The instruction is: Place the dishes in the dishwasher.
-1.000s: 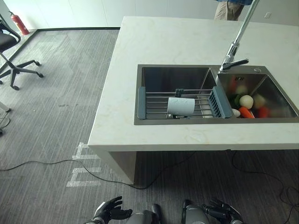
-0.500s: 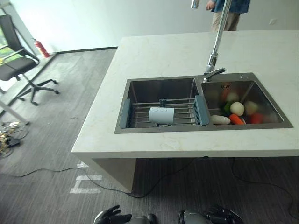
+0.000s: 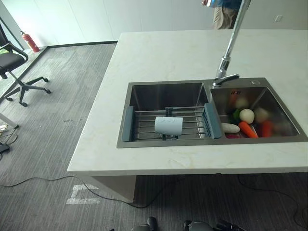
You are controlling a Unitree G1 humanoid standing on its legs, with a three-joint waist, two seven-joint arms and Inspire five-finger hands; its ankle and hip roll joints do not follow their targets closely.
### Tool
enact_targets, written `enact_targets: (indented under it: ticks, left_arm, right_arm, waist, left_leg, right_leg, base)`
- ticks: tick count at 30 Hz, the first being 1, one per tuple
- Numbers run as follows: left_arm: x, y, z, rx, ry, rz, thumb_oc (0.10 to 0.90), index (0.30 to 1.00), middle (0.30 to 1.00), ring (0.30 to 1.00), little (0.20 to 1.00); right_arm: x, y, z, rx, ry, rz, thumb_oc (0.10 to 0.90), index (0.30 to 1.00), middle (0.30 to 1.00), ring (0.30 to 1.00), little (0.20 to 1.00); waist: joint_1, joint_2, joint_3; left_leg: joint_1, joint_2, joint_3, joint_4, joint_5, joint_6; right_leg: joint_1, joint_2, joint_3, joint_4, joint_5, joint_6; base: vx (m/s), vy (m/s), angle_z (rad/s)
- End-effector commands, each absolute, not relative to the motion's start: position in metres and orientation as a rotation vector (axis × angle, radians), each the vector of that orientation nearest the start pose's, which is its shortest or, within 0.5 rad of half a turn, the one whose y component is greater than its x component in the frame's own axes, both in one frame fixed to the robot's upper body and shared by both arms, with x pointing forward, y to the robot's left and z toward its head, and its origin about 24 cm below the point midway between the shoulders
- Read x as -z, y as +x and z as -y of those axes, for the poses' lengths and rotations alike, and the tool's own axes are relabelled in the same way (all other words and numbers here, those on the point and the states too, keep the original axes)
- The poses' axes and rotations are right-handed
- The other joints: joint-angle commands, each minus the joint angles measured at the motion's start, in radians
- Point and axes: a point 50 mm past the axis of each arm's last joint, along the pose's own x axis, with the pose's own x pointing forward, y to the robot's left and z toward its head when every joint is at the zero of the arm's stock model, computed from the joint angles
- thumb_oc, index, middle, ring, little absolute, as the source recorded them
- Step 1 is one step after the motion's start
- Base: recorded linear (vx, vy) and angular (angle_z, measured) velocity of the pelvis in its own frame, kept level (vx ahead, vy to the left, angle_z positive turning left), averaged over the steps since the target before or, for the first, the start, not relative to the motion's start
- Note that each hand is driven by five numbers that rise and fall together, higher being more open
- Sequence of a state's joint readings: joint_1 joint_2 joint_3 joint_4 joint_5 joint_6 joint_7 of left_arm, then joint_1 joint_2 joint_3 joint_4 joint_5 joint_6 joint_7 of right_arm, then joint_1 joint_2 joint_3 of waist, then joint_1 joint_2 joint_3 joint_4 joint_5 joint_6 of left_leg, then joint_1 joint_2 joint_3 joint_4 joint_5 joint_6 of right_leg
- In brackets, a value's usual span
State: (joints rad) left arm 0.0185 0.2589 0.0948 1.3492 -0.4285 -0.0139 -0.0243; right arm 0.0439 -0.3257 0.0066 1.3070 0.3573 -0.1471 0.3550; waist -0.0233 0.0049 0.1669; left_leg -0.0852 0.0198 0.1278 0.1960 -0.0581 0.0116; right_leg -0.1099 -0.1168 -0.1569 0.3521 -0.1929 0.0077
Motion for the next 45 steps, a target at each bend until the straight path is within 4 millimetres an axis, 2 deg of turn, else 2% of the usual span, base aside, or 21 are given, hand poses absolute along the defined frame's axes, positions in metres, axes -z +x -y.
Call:
enact_targets:
  ticks: [1,7,8,11,12,13,14,15,17,19,20,21,22,24,25,26,27,31,34,39,45]
  left_arm:
    - [0.152,0.056,-0.288,-0.71,-0.209,-1.119,0.8,0.9,0.9,0.9,0.9]
    - [0.128,0.045,-0.339,-1.015,-0.152,-0.978,0.8,0.9,0.9,0.9,0.9]
    - [0.107,0.041,-0.373,-1.108,-0.037,-0.934,0.8,0.9,0.9,0.9,0.9]
    - [0.078,0.041,-0.408,-1.197,0.135,-0.857,0.8,0.9,0.9,0.9,0.9]
    - [0.053,0.045,-0.431,-1.252,0.28,-0.773,0.8,0.9,0.9,0.9,0.9]
    - [0.042,0.048,-0.439,-1.278,0.32,-0.726,0.8,0.9,0.9,0.9,0.9]
    - [0.012,0.057,-0.457,-1.334,0.438,-0.569,0.8,0.9,0.9,0.9,0.9]
    - [-0.033,0.071,-0.479,-1.386,0.559,-0.366,0.8,0.9,0.9,0.9,0.9]
    - [-0.126,0.102,-0.494,-1.367,0.849,0.054,0.8,0.9,0.9,0.9,0.9]
    - [-0.19,0.125,-0.486,-1.31,1.006,0.352,0.8,0.9,0.9,0.9,0.9]
    - [-0.236,0.144,-0.468,-1.213,1.067,0.617,0.8,0.9,0.9,0.9,0.9]
    - [-0.266,0.157,-0.45,-1.118,1.06,0.788,0.8,0.9,0.9,0.9,0.9]
    - [-0.28,0.165,-0.437,-1.024,1.011,0.872,0.8,0.9,0.9,0.9,0.9]
    - [-0.299,0.18,-0.415,-0.862,0.896,0.974,0.8,0.9,0.9,0.9,0.9]
    - [-0.299,0.18,-0.415,-0.862,0.896,0.974,0.8,0.9,0.9,0.9,0.9]
    - [-0.313,0.193,-0.393,-0.718,0.817,1.038,0.8,0.9,0.9,0.9,0.9]
    - [-0.321,0.213,-0.359,-0.532,0.799,1.083,0.8,0.9,0.9,0.9,0.9]
    - [-0.323,0.242,-0.32,-0.267,0.796,0.991,0.8,0.9,0.9,0.9,0.9]
    - [-0.321,0.262,-0.305,-0.115,0.794,0.846,0.8,0.9,0.9,0.9,0.9]
    - [-0.306,0.299,-0.305,0.063,0.77,0.498,0.8,0.9,0.9,0.9,0.9]
    - [-0.285,0.314,-0.324,0.127,0.825,0.268,0.8,0.9,0.9,0.9,0.9]
  right_arm:
    - [0.147,0.088,0.266,0.107,0.212,-1.02,0.8,0.9,0.9,0.9,0.9]
    - [0.145,0.074,0.282,0.16,0.219,-1.056,0.8,0.9,0.9,0.9,0.9]
    - [0.143,0.074,0.288,0.176,0.22,-1.053,0.8,0.9,0.9,0.9,0.9]
    - [0.141,0.076,0.291,0.185,0.218,-1.048,0.8,0.9,0.9,0.9,0.9]
    - [0.14,0.077,0.293,0.194,0.218,-1.045,0.8,0.9,0.9,0.9,0.9]
    - [0.14,0.078,0.293,0.196,0.218,-1.043,0.8,0.9,0.9,0.9,0.9]
    - [0.14,0.079,0.292,0.202,0.22,-1.044,0.8,0.9,0.9,0.9,0.9]
    - [0.141,0.08,0.291,0.208,0.222,-1.044,0.8,0.9,0.9,0.9,0.9]
    - [0.143,0.076,0.287,0.218,0.234,-1.046,0.8,0.9,0.9,0.9,0.9]
    - [0.145,0.073,0.283,0.222,0.248,-1.05,0.8,0.9,0.9,0.9,0.9]
    - [0.146,0.072,0.28,0.221,0.254,-1.051,0.8,0.9,0.9,0.9,0.9]
    - [0.147,0.071,0.277,0.22,0.261,-1.051,0.8,0.9,0.9,0.9,0.9]
    - [0.148,0.07,0.276,0.217,0.265,-1.054,0.8,0.9,0.9,0.9,0.9]
    - [0.149,0.069,0.273,0.213,0.266,-1.063,0.8,0.9,0.9,0.9,0.9]
    - [0.149,0.069,0.273,0.213,0.266,-1.063,0.8,0.9,0.9,0.9,0.9]
    - [0.15,0.067,0.272,0.212,0.27,-1.072,0.8,0.9,0.9,0.9,0.9]
    - [0.151,0.064,0.27,0.209,0.276,-1.088,0.8,0.9,0.9,0.9,0.9]
    - [0.154,0.057,0.267,0.22,0.292,-1.108,0.8,0.9,0.9,0.9,0.9]
    - [0.154,0.052,0.268,0.241,0.308,-1.116,0.8,0.9,0.9,0.9,0.9]
    - [0.154,0.041,0.273,0.281,0.314,-1.135,0.8,0.9,0.9,0.9,0.9]
    - [0.15,0.036,0.284,0.319,0.312,-1.117,0.8,0.9,0.9,0.9,0.9]
  waist:
    - [0.002,0.026,-0.022]
    - [0.007,0.047,-0.03]
    - [0.012,0.057,-0.033]
    - [0.014,0.066,-0.037]
    - [0.018,0.071,-0.035]
    - [0.019,0.073,-0.038]
    - [0.021,0.074,-0.037]
    - [0.026,0.079,-0.044]
    - [0.036,0.08,-0.049]
    - [0.041,0.077,-0.056]
    - [0.041,0.076,-0.065]
    - [0.04,0.072,-0.072]
    - [0.034,0.07,-0.078]
    - [0.024,0.066,-0.084]
    - [0.024,0.066,-0.084]
    - [0.013,0.062,-0.094]
    - [-0.003,0.06,-0.098]
    - [-0.034,0.062,-0.104]
    - [-0.058,0.067,-0.104]
    - [-0.101,0.088,-0.095]
    - [-0.135,0.111,-0.076]
  left_leg:
    - [-0.048,-0.006,-0.043,0.104,-0.201,-0.024]
    - [-0.039,-0.016,-0.05,0.104,-0.208,-0.021]
    - [-0.041,-0.015,-0.051,0.104,-0.207,-0.022]
    - [-0.044,-0.015,-0.053,0.104,-0.207,-0.022]
    - [-0.038,-0.015,-0.055,0.104,-0.211,-0.022]
    - [-0.044,-0.015,-0.056,0.104,-0.207,-0.021]
    - [-0.04,-0.014,-0.056,0.104,-0.211,-0.02]
    - [-0.05,-0.013,-0.058,0.104,-0.206,-0.017]
    - [-0.054,-0.01,-0.058,0.104,-0.206,-0.017]
    - [-0.055,-0.005,-0.055,0.104,-0.21,-0.019]
    - [-0.055,-0.002,-0.052,0.104,-0.214,-0.022]
    - [-0.054,0.0,-0.05,0.104,-0.218,-0.026]
    - [-0.051,0.003,-0.046,0.104,-0.221,-0.029]
    - [-0.041,0.006,-0.039,0.104,-0.232,-0.031]
    - [-0.041,0.006,-0.039,0.104,-0.232,-0.031]
    - [-0.044,0.009,-0.032,0.104,-0.229,-0.033]
    - [-0.034,0.013,-0.02,0.104,-0.235,-0.035]
    - [-0.027,0.017,-0.001,0.104,-0.237,-0.033]
    - [-0.022,0.018,0.011,0.104,-0.24,-0.03]
    - [-0.017,0.024,0.041,0.104,-0.238,-0.028]
    - [-0.022,0.023,0.063,0.104,-0.234,-0.031]
  right_leg:
    - [0.035,-0.037,-0.026,-0.052,-0.04,0.111]
    - [0.039,-0.044,-0.024,-0.052,-0.045,0.117]
    - [0.036,-0.047,-0.027,-0.052,-0.046,0.12]
    - [0.031,-0.048,-0.025,-0.052,-0.048,0.121]
    - [0.037,-0.047,-0.023,-0.052,-0.052,0.123]
    - [0.031,-0.046,-0.022,-0.052,-0.048,0.123]
    - [0.034,-0.046,-0.021,-0.052,-0.051,0.125]
    - [0.025,-0.044,-0.019,-0.052,-0.047,0.125]
    - [0.023,-0.04,-0.019,-0.052,-0.044,0.129]
    - [0.024,-0.04,-0.027,-0.052,-0.046,0.133]
    - [0.025,-0.04,-0.03,-0.052,-0.049,0.134]
    - [0.026,-0.04,-0.033,-0.052,-0.052,0.136]
    - [0.026,-0.04,-0.033,-0.052,-0.053,0.137]
    - [0.032,-0.038,-0.029,-0.052,-0.061,0.139]
    - [0.032,-0.038,-0.029,-0.052,-0.061,0.139]
    - [0.023,-0.036,-0.022,-0.052,-0.056,0.138]
    - [0.025,-0.032,-0.008,-0.052,-0.055,0.141]
    - [0.016,-0.024,0.022,-0.052,-0.044,0.147]
    - [0.011,-0.019,0.043,-0.052,-0.037,0.152]
    - [-0.006,-0.014,0.082,-0.052,-0.02,0.164]
    - [-0.033,-0.016,0.116,-0.052,-0.003,0.173]
  base:
    - [0.06,0.004,-0.03]
    - [0.05,0.006,-0.03]
    - [0.0,0.0,0.0]
    - [0.0,0.0,0.0]
    - [0.0,0.0,0.0]
    - [0.0,0.0,0.0]
    - [-0.04,-0.005,0.01]
    - [-0.03,-0.032,0.02]
    - [-0.05,-0.075,0.04]
    - [-0.04,-0.093,0.13]
    - [-0.02,-0.107,0.14]
    - [0.0,-0.106,0.07]
    - [0.02,-0.086,0.05]
    - [0.04,-0.05,-0.09]
    - [0.02,-0.056,-0.18]
    - [0.03,-0.085,-0.32]
    - [0.03,-0.098,-0.38]
    - [0.04,-0.066,-0.32]
    - [0.03,-0.078,-0.21]
    - [0.02,-0.065,-0.21]
    - [-0.01,-0.01,-0.17]
